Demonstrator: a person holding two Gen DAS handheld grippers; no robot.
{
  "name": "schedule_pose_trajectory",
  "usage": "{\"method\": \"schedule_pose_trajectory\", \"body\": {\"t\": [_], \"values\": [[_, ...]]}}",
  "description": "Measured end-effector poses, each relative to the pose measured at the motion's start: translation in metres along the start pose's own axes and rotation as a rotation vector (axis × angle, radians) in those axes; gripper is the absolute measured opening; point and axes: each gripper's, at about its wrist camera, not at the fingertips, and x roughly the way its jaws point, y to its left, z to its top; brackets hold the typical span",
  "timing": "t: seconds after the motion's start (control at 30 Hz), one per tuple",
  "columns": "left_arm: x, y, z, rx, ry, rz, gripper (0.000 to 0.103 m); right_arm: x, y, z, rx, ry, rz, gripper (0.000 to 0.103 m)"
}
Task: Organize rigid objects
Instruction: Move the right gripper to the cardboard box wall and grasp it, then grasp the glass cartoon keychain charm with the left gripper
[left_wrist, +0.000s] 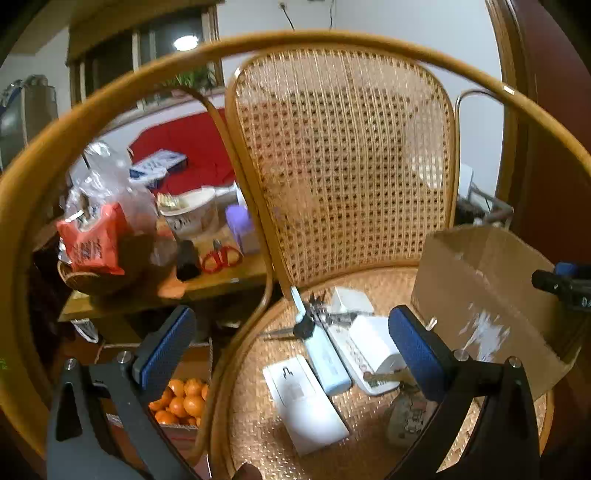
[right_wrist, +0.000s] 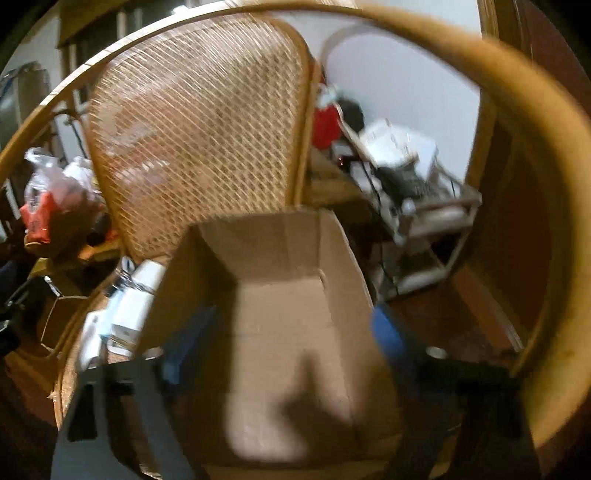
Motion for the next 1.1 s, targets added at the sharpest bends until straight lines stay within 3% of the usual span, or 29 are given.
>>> {"method": "schedule_pose_trajectory", "body": {"t": [0.03,0.07,0.13,0.2,0.23,0.27,0.33,0.37,0.7,0.87,1.1], "values": [[0.003,0.000,-0.002,-0.009,0.011,-0.009,0.103,0.007,-0.004,-0.002,0.007,0.037,-0.004,0.055],[0.006,0.000,-0.004,-0.016,0.028,-0.013,0.103,0.009,-0.003,-0.003,0.004,0.050,-0.006,0.049],[0.014,-0.003,-0.011,-0.022,0.074,-0.022,0.103,0.013,0.001,-0.008,-0.037,0.067,-0.043,0.048],[0.021,-0.007,-0.022,-0.020,0.110,-0.072,0.103,0.015,0.001,-0.011,-0.052,0.085,-0.079,0.037],[0.023,-0.008,-0.027,-0.022,0.123,-0.084,0.103,0.013,0.001,-0.012,-0.059,0.086,-0.107,0.026],[0.025,-0.009,-0.034,-0.031,0.140,-0.105,0.103,0.012,0.000,-0.012,-0.066,0.086,-0.113,0.018],[0.025,-0.011,-0.043,-0.048,0.172,-0.132,0.103,0.009,-0.001,-0.013,-0.067,0.078,-0.095,0.012],[0.025,-0.014,-0.047,-0.040,0.184,-0.151,0.103,0.007,-0.001,-0.013,-0.069,0.074,-0.103,0.001],[0.021,-0.057,-0.062,0.107,0.196,-0.177,0.102,-0.003,0.009,-0.018,-0.101,0.068,-0.041,0.001],[0.034,-0.068,-0.070,0.118,0.254,-0.213,0.091,-0.002,0.008,-0.018,-0.092,0.066,-0.043,0.001],[0.043,-0.082,-0.074,0.136,0.286,-0.242,0.089,-0.001,0.006,-0.019,-0.100,0.063,-0.042,0.001]]}}
